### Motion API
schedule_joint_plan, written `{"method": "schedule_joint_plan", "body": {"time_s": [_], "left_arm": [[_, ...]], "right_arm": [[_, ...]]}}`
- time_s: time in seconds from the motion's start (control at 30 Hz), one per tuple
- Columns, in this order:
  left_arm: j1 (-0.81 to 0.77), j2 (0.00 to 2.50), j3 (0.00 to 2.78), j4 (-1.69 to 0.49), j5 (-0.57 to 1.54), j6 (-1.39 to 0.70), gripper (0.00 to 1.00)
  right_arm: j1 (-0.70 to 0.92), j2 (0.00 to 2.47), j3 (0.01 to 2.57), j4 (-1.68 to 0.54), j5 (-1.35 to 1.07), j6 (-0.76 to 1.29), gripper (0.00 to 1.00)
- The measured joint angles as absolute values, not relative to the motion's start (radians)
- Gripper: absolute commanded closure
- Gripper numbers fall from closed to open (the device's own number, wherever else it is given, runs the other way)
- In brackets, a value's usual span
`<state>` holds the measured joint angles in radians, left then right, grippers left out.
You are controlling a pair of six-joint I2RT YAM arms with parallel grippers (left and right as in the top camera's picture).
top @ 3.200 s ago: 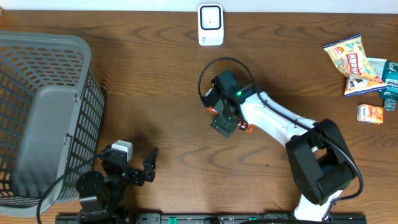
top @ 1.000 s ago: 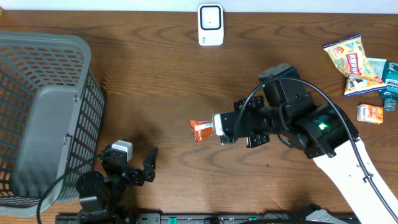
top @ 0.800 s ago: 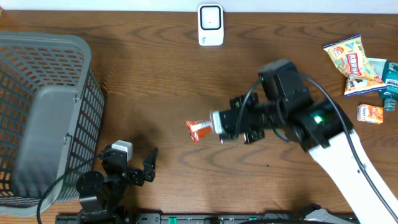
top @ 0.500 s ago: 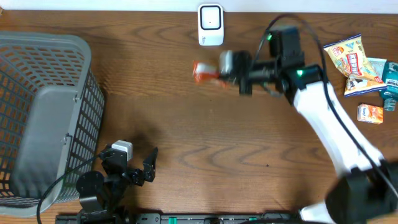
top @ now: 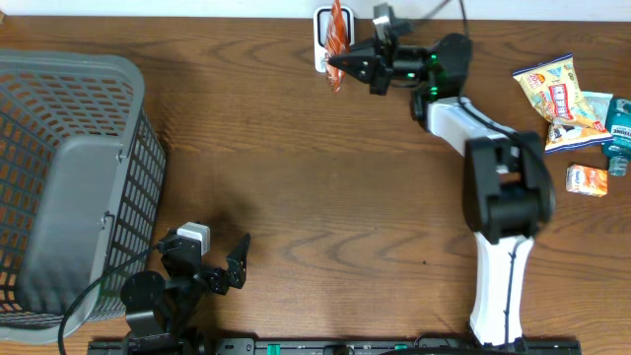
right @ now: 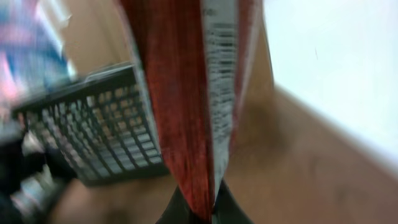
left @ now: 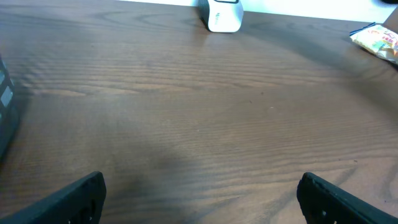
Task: Scan the item barcode
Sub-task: 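Hold the red snack bar over the white scanner with the right gripper, then carry the red snack bar to the right edge and release it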
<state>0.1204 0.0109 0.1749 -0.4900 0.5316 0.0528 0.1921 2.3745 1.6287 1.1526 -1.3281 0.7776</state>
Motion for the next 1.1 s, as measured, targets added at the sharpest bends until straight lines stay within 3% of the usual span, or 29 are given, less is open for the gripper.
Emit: {"method": "schedule_joint_plan", "body": {"time_s": [0.13, 0.33, 0.87, 1.1], "left_arm": [[0.120, 0.011, 0.175, -0.490, 0.532, 0.053, 0.02], [0.120, 0.011, 0.175, -0.490, 0.532, 0.053, 0.02], [0.120, 0.011, 0.175, -0.490, 0.532, 0.053, 0.02], [0.120, 0.011, 0.175, -0.490, 0.532, 0.053, 0.02]], "right_arm": [[0.198, 2.505, 1.764, 1.116, -1.276, 1.003, 0.99], [0.207, 2.537, 1.926, 0.722, -1.148, 1.144, 0.99], [0.203, 2.698, 2.047, 0.709, -1.070, 1.262, 0.99], [0.201, 2.705, 2.047, 0.722, -1.093, 1.212, 0.98]]}}
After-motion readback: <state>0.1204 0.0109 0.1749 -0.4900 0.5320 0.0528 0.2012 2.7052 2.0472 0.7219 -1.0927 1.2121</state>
